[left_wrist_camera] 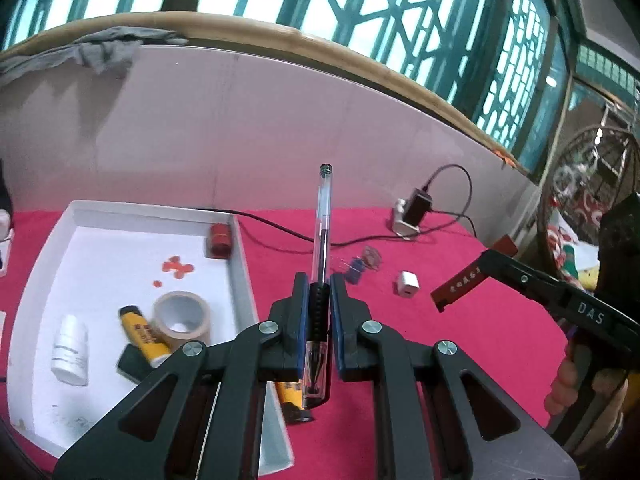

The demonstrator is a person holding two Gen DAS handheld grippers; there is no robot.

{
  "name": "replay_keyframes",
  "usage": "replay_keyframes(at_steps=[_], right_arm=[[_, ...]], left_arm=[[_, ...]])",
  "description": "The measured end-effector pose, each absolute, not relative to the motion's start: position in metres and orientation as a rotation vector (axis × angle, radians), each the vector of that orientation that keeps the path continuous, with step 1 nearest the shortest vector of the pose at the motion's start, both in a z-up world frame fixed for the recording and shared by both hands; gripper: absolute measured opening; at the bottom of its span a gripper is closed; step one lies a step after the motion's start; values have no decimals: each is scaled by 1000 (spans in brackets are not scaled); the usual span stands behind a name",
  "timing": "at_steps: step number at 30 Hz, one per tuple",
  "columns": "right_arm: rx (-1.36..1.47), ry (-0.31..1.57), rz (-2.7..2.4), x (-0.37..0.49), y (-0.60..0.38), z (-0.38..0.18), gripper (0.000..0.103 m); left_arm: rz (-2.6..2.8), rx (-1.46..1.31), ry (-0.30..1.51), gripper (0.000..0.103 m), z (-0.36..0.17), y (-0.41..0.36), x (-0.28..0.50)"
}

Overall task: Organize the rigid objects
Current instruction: 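Carry the pen and red lighter over the white tray and open both grippers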

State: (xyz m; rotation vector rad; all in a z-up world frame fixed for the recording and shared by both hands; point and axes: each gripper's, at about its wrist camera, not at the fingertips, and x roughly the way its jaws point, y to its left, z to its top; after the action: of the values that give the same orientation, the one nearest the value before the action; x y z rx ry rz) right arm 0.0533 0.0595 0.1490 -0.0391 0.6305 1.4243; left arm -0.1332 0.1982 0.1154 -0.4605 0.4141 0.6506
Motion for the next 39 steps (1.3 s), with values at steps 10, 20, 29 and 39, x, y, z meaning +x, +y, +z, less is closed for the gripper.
replay_keyframes(at_steps=[10, 20, 29, 39], right_arm=[[-125, 619, 1486, 21, 91, 157, 10], [-199, 609, 1547, -13, 119, 163, 10], [-259, 628, 1631, -46, 143, 166, 10], [-363, 690, 1717, -85, 176, 155, 11]], left_arm=[[739, -510, 365, 10, 114, 224, -176], [807, -575, 323, 10, 108, 245, -215], [850, -630, 291, 10, 101, 260, -241], [901, -673, 279, 10, 91, 274, -262]])
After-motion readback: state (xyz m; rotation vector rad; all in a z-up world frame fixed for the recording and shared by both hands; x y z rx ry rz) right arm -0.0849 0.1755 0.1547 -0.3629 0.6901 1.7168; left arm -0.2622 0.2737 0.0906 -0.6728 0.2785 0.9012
